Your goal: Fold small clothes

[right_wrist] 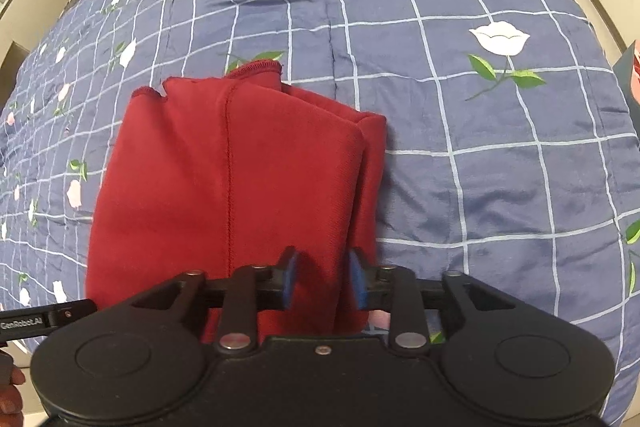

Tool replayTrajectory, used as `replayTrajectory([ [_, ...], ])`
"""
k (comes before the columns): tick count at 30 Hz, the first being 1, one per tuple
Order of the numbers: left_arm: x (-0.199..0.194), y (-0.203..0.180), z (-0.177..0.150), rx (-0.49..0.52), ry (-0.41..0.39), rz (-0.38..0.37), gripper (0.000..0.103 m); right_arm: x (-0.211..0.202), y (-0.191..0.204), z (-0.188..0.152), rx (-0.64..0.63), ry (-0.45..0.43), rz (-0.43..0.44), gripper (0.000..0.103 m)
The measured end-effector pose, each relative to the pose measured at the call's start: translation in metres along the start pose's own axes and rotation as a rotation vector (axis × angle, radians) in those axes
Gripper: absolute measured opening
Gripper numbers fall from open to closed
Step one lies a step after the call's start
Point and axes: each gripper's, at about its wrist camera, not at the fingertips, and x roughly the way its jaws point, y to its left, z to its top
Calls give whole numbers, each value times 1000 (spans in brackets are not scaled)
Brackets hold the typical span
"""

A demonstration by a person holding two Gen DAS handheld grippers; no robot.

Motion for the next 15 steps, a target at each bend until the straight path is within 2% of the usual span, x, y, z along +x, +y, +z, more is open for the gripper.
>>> replayTrajectory([
  [1, 1, 0, 1, 2, 1, 0, 102, -1, 1, 0, 3, -3, 8, 42],
  [3, 2, 0, 4, 6, 4, 0, 102, -2, 2, 1, 5, -5, 16, 56],
  [5, 2, -1, 6, 10, 2, -1, 102, -4, 3, 0, 11, -8, 28, 65],
  [9, 2, -1, 10, 13, -10, -16, 102, -3, 2, -1, 20, -9, 37, 80],
  [15, 3, -2, 21, 10, -30, -51, 102, 4, -3, 0, 52, 6, 39, 87],
])
